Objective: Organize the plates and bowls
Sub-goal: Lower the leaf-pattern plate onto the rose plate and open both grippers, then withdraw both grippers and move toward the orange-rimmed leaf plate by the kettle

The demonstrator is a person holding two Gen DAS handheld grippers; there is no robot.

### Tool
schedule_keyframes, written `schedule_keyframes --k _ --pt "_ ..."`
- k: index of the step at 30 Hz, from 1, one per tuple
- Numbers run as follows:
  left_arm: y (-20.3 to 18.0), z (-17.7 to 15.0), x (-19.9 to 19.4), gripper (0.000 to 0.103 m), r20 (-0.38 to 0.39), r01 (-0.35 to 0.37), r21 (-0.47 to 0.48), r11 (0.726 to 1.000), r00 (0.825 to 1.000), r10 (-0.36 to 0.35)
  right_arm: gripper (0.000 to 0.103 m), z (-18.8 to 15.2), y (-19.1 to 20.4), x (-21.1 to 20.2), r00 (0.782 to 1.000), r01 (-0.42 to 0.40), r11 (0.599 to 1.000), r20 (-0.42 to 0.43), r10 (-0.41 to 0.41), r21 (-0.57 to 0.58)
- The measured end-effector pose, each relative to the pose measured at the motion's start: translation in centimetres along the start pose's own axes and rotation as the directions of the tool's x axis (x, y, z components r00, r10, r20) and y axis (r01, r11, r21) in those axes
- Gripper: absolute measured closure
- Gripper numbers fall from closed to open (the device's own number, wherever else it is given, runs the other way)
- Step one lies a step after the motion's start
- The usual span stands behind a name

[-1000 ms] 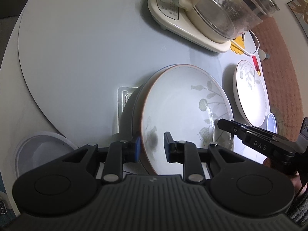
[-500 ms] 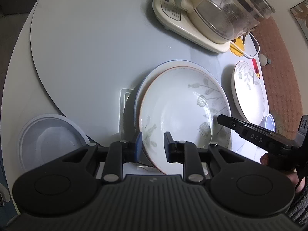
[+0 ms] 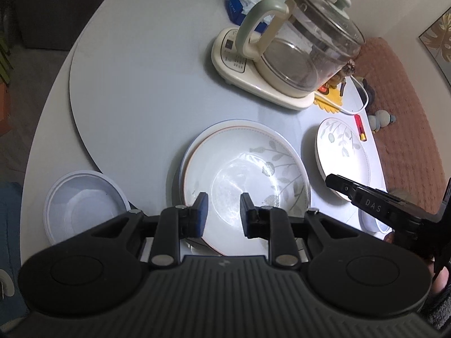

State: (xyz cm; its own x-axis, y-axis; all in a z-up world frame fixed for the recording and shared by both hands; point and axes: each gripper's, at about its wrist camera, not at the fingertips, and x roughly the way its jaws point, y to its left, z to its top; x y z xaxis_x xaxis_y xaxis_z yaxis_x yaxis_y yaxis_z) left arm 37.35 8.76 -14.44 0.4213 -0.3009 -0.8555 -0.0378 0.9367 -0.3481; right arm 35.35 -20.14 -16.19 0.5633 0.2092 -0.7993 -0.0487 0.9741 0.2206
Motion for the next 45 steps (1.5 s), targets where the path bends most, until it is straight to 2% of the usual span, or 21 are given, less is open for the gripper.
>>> schedule_keyframes --k 7,12,17,21,25,31,33,35,36,37,38,39,40,43,45 --pt "-2.3 -1.8 -5.6 0.076 0.118 -0.009 0.009 1.0 0.993 0.008 0.089 0.7 1.1 -5.6 0.997 -0.035 0.999 0.071 0.037 -0.031" --pt "-3.5 -4.4 -9.3 0.076 0.182 -0.015 0.061 0.998 0.983 0.004 0.089 0.0 2.8 -9.4 0.991 -0.065 0.996 0.117 0.071 -0.055" --pt "-3.8 -7.4 -11.5 0.076 0.174 0.022 0.078 0.997 0.984 -0.036 0.089 -1.3 4.8 -13.0 0.987 -0.037 0.997 0.155 0.048 -0.071" --pt "-3.4 -10.0 -13.5 0.076 0.187 0.006 0.079 0.997 0.982 -0.021 0.089 -3.2 6.1 -16.1 0.982 -0.017 0.996 0.185 0.033 -0.085" --pt "-2.8 -12.2 -15.1 0.076 0.21 0.009 0.062 0.998 0.977 -0.022 0.089 -5.2 6.6 -18.4 0.984 -0.04 0.998 0.174 0.048 -0.05" --pt "-2.9 -14.5 -17.2 0.075 0.239 -0.01 0.066 0.998 0.971 -0.006 0.088 -7.9 7.7 -21.1 0.982 -0.004 0.995 0.188 0.022 -0.095" --pt "-3.1 -15.1 -17.7 0.073 0.246 -0.016 0.076 0.997 0.969 -0.004 0.087 -8.5 7.8 -21.7 0.98 0.003 0.995 0.197 0.017 -0.103" --pt "-3.1 -15.7 -18.4 0.061 0.253 -0.018 0.089 0.996 0.968 -0.005 0.086 -9.0 7.9 -22.4 0.978 0.013 0.995 0.207 0.008 -0.103" --pt "-3.1 -16.0 -18.6 0.056 0.255 -0.021 0.092 0.996 0.967 -0.003 0.073 -9.2 7.9 -22.7 0.977 0.024 0.994 0.212 -0.001 -0.104" --pt "-3.1 -16.3 -18.9 0.046 0.258 -0.026 0.093 0.995 0.966 0.001 0.054 -9.4 8.0 -23.0 0.975 0.034 0.994 0.22 -0.01 -0.103" --pt "-3.1 -16.5 -19.1 0.037 0.261 -0.031 0.099 0.995 0.965 0.004 0.043 -9.7 8.0 -23.4 0.973 0.044 0.994 0.231 -0.021 -0.098" --pt "-3.1 -16.8 -19.4 0.033 0.264 -0.039 0.104 0.994 0.965 0.01 0.029 -10.0 7.9 -23.7 0.969 0.052 0.995 0.246 -0.029 -0.088" --pt "-3.0 -17.0 -19.6 0.028 0.266 -0.047 0.105 0.993 0.964 0.017 0.023 -10.3 7.7 -23.9 0.965 0.054 0.996 0.261 -0.033 -0.074" --pt "-2.6 -17.6 -20.2 0.014 0.273 -0.05 0.106 0.993 0.962 0.019 0.023 -11.1 7.3 -24.2 0.964 0.085 0.996 0.255 -0.073 -0.035" --pt "-2.6 -17.8 -20.3 0.011 0.273 -0.057 0.114 0.992 0.962 0.024 0.023 -11.5 7.0 -24.5 0.963 0.09 0.996 0.258 -0.082 -0.023"
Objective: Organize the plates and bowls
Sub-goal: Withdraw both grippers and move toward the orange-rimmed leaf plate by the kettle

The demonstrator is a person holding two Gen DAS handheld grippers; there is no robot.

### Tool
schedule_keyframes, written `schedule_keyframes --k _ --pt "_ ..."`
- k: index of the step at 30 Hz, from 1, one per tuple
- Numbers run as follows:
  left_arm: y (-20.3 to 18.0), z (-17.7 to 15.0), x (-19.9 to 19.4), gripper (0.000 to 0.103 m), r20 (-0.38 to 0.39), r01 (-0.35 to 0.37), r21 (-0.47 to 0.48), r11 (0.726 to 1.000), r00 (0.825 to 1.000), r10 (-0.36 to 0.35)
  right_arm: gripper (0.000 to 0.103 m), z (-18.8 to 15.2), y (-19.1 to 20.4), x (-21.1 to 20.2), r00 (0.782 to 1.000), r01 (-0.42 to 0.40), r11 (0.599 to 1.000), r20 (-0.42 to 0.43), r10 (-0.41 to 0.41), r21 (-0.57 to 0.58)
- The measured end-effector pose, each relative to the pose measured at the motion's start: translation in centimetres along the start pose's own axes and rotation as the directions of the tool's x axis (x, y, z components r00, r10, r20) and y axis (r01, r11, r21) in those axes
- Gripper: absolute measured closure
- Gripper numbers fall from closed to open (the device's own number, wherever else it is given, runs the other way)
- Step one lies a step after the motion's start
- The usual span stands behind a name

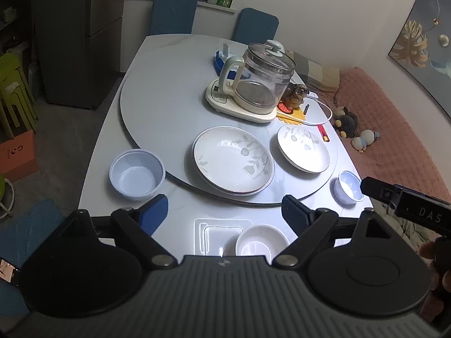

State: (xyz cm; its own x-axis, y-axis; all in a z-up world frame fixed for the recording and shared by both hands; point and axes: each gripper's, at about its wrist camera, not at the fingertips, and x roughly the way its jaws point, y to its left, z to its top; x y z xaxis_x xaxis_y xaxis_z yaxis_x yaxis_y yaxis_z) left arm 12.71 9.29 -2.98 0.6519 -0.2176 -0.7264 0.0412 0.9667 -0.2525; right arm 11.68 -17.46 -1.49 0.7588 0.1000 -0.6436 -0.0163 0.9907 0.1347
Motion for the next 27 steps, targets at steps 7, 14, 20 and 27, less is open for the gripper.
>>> schedule_keyframes --k 7,14,20,27 --pt "-0.4 -0.8 -0.7 0.007 0.004 -0.003 0.027 1.0 1.0 0.002 0.023 -1.5 -0.1 -1.5 1.0 -0.004 1.0 -0.006 0.004 0.014" --pt "-1.6 -0.9 -0.7 0.007 0.011 0.018 0.053 0.998 1.0 -0.019 0.023 -2.0 -0.2 -2.2 1.0 0.002 1.0 0.001 -0.002 0.022" --pt "-3.6 -0.1 0.8 0.007 0.007 0.025 0.079 0.997 1.0 -0.026 0.023 -2.1 -2.4 -2.2 1.0 0.024 0.997 0.007 -0.024 0.067" --pt "-7.3 1.1 3.3 0.007 -0.009 0.05 0.09 0.995 0.999 -0.049 0.023 -0.8 -6.0 -1.5 0.999 0.043 0.996 0.018 -0.045 0.076"
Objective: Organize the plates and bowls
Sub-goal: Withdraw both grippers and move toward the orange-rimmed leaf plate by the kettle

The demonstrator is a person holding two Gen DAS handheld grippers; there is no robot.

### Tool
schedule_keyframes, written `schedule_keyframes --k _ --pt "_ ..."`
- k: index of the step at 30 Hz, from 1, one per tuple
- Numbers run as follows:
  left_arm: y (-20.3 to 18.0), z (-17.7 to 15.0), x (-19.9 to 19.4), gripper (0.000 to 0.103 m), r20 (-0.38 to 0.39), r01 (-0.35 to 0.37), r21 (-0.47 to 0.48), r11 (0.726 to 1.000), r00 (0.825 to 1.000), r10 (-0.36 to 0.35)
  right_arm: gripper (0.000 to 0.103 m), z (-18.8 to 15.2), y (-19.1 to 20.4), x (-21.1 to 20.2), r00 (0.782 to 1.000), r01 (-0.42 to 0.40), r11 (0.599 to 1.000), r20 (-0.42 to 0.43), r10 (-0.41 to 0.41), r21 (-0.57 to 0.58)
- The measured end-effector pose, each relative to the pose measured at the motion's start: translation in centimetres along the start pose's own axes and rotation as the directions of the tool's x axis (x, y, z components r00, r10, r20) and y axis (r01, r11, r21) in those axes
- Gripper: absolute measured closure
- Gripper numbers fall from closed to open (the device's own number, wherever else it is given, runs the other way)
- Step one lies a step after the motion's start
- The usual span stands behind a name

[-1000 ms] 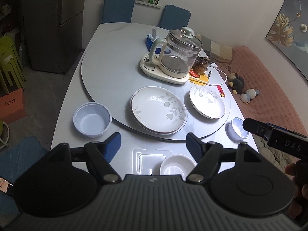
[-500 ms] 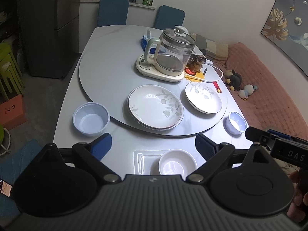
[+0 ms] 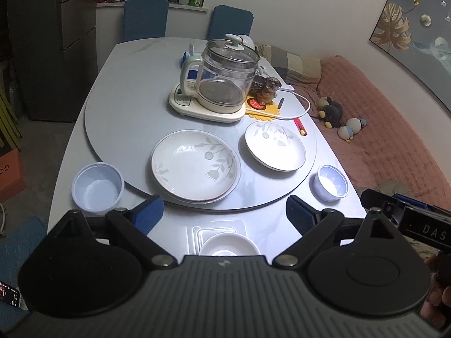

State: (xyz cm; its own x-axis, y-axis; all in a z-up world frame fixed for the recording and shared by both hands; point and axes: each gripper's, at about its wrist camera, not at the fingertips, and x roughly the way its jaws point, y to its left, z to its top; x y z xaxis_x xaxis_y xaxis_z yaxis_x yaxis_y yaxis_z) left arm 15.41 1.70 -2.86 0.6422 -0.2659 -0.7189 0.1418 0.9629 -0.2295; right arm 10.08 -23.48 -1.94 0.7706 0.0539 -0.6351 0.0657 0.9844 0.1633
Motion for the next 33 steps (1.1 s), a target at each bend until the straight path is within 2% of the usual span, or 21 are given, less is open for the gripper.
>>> schedule_keyframes --k 17,28,33 --pt "-6.3 2.2 7.3 0.007 -0.082 0.037 0.017 0.999 0.996 -0.036 0.023 1.7 -7.2 2.5 0.998 0.053 0.995 -0.036 -0.05 0.088" --pt "-8.7 4.4 12.7 0.007 -0.113 0.018 -0.007 1.0 0.993 -0.018 0.024 3.8 -10.8 6.5 0.997 0.031 0.995 -0.076 -0.024 0.097" --pt "-9.3 5.8 15.8 0.007 -0.134 0.01 -0.033 0.999 0.991 -0.015 0.028 5.1 -12.4 9.1 0.994 0.004 0.995 -0.105 0.006 0.099"
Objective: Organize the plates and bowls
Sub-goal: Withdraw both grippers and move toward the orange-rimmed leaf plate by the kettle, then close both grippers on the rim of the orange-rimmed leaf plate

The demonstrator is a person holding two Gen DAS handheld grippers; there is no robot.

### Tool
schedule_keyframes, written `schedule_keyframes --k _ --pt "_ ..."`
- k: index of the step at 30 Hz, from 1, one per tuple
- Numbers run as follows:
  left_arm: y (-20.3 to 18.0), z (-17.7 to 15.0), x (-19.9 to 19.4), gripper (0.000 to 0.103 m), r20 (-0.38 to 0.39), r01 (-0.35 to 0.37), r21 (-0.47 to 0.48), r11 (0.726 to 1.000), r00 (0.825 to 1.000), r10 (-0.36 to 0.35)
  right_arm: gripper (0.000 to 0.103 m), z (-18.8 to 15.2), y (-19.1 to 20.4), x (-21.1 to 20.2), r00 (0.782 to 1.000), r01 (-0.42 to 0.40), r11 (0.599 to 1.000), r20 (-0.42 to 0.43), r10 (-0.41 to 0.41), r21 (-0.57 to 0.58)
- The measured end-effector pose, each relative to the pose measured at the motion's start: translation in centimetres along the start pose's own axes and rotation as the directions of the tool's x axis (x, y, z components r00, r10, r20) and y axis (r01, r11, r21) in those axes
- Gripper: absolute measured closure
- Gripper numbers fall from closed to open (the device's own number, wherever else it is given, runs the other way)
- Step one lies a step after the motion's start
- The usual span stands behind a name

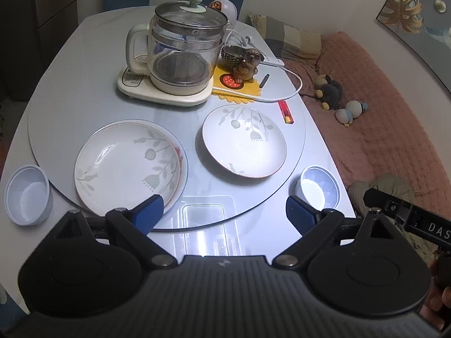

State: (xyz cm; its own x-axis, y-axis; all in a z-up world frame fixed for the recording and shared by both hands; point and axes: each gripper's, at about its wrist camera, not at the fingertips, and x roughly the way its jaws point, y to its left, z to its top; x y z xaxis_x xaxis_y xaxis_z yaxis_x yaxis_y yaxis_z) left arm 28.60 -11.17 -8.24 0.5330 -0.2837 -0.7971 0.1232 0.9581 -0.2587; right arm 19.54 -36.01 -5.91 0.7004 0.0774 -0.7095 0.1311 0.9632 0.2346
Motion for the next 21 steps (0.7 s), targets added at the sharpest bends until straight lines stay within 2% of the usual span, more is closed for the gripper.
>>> schedule_keyframes --k 7,14,21 --pt "-1.1 2.6 4.0 0.009 -0.014 0.003 -0.029 1.0 1.0 -0.003 0.041 2.4 -1.8 4.6 0.998 -0.029 1.0 -0.059 0.029 -0.002" --pt "-2.1 4.9 8.0 0.009 -0.028 -0.01 -0.039 0.999 1.0 0.009 0.05 4.2 -3.2 9.2 0.991 -0.053 0.998 -0.123 0.048 -0.038" --pt "-2.0 6.8 12.2 0.021 -0.077 -0.024 -0.05 0.998 0.997 0.021 0.059 5.8 -4.4 13.6 0.984 -0.066 0.996 -0.172 0.056 -0.053"
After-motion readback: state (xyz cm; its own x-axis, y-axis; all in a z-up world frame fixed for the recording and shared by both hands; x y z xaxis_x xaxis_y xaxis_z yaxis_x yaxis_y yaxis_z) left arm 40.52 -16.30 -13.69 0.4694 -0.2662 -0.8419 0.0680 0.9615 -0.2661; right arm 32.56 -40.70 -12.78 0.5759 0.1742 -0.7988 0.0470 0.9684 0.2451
